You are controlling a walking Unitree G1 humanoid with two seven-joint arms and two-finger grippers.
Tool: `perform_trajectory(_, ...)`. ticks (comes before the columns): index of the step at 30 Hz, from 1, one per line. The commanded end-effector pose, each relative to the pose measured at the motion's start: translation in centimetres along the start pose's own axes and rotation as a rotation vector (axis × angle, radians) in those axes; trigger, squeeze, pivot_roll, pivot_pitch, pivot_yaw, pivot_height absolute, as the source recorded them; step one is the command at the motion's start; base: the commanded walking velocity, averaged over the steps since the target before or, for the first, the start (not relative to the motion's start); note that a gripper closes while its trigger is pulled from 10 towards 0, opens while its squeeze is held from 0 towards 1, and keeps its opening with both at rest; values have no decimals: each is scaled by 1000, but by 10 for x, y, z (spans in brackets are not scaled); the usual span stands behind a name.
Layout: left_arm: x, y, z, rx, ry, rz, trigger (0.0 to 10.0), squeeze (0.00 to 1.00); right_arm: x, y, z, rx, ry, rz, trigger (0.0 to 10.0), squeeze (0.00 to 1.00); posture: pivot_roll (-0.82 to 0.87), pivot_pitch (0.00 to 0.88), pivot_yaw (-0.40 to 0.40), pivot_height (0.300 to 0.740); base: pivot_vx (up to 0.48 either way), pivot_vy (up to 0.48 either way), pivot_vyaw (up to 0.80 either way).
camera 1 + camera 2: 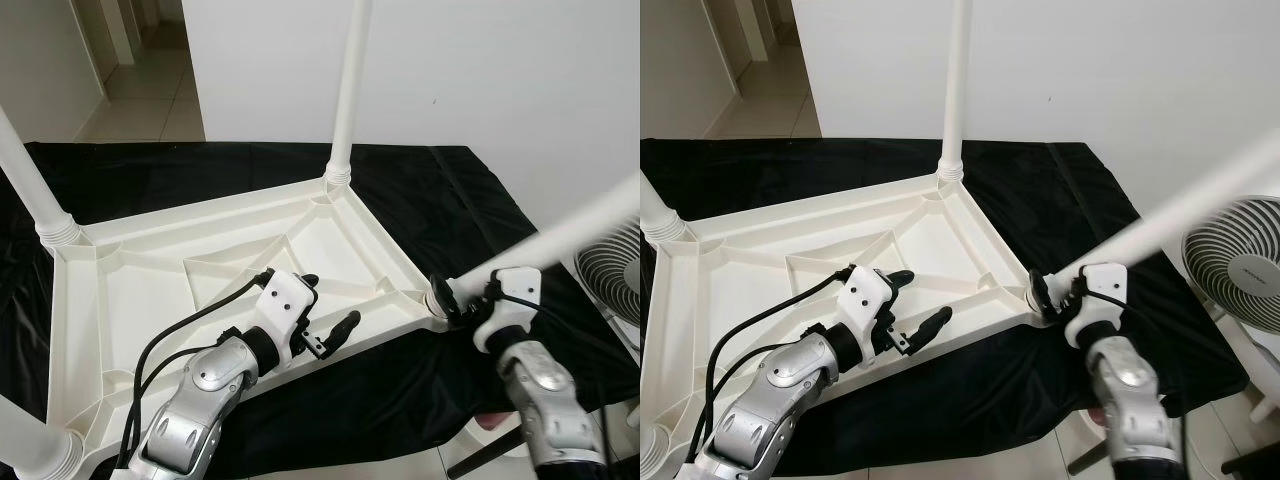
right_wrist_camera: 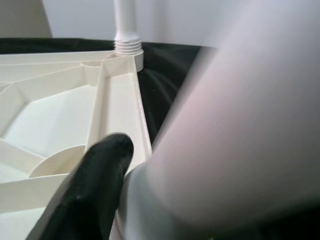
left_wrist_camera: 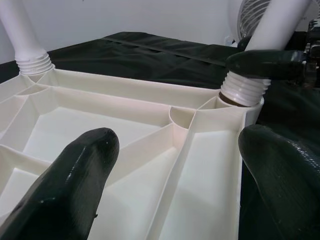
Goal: Building children table
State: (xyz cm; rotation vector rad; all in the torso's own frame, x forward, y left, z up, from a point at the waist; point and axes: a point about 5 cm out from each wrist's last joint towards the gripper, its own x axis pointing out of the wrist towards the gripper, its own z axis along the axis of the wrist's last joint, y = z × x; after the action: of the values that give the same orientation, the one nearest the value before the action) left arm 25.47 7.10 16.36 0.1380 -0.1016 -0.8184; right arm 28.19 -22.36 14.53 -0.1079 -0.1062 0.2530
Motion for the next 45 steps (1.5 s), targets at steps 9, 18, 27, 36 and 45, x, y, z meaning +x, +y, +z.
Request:
perform_trajectory(9, 0, -1, 0, -2, 0, 9, 10000, 0, -1, -11, 3, 47, -30, 58, 0, 0, -4, 53, -18, 740, 0, 0, 0)
perform_trajectory(18, 0, 1, 1, 6, 5, 17, 10000, 0, 1, -12, -4, 37, 34, 109, 0, 0, 1, 60, -15, 740, 0, 0, 0)
perform_trajectory(27, 1, 4, 1, 4, 4, 24, 10000, 0, 7, -13, -4, 14, 163, 138, 10000, 0, -10, 70, -13, 740, 0, 0, 0)
perform_trajectory(36, 2, 3, 2, 2, 2, 24, 10000, 0, 13, -15, -4, 58, 253, 148, 10000, 0, -10, 73, -12, 740, 0, 0, 0)
perform_trajectory(45, 1, 3, 2, 2, 3, 25, 10000, 0, 19, -14, -4, 91, 296, 144, 10000, 0, -8, 74, -8, 740, 0, 0, 0)
